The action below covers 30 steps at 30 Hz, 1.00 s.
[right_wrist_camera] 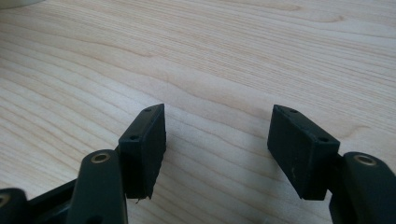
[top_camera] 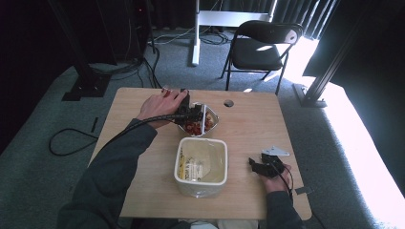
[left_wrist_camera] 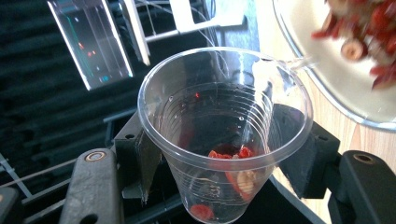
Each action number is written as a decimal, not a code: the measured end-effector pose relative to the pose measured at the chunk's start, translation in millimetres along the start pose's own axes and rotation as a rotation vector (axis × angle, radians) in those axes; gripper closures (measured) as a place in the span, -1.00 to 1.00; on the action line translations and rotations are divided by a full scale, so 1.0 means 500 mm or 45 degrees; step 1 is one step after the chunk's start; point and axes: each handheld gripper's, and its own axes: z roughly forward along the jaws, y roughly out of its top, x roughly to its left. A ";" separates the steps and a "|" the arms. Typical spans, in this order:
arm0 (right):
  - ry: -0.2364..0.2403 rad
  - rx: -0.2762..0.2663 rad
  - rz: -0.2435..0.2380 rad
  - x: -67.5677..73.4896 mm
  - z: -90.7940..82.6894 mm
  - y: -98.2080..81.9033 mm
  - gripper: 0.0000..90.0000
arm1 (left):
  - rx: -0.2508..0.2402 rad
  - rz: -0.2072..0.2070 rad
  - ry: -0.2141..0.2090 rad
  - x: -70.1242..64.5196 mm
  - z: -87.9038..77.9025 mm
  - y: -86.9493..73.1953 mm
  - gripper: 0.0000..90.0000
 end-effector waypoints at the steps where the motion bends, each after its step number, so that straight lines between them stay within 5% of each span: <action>1: 0.001 0.000 -0.001 0.000 0.000 0.000 -0.19 | -0.004 -0.002 -0.001 0.000 -0.002 0.001 -0.18; 4: 0.002 -0.001 -0.001 0.000 0.001 0.000 -0.19 | -0.043 -0.007 0.009 0.004 -0.012 0.007 -0.18; 8: 0.002 -0.001 0.000 0.000 0.001 0.000 -0.19 | 0.012 -0.020 -0.015 0.005 0.006 -0.007 -0.18; 12: 0.002 -0.001 -0.001 0.000 0.001 0.000 -0.19 | -0.031 -0.010 0.000 0.003 -0.009 -0.001 -0.17; 15: 0.001 -0.002 0.000 0.000 0.001 0.000 -0.19 | 0.010 -0.023 -0.016 0.005 0.006 -0.006 -0.17; 18: 0.001 -0.001 0.000 0.000 0.001 0.000 -0.19 | -0.040 -0.013 -0.003 0.003 -0.010 0.001 -0.17; 30: 0.001 -0.002 0.001 0.000 0.001 0.000 -0.19 | -0.011 -0.046 -0.023 0.004 0.004 -0.004 -0.17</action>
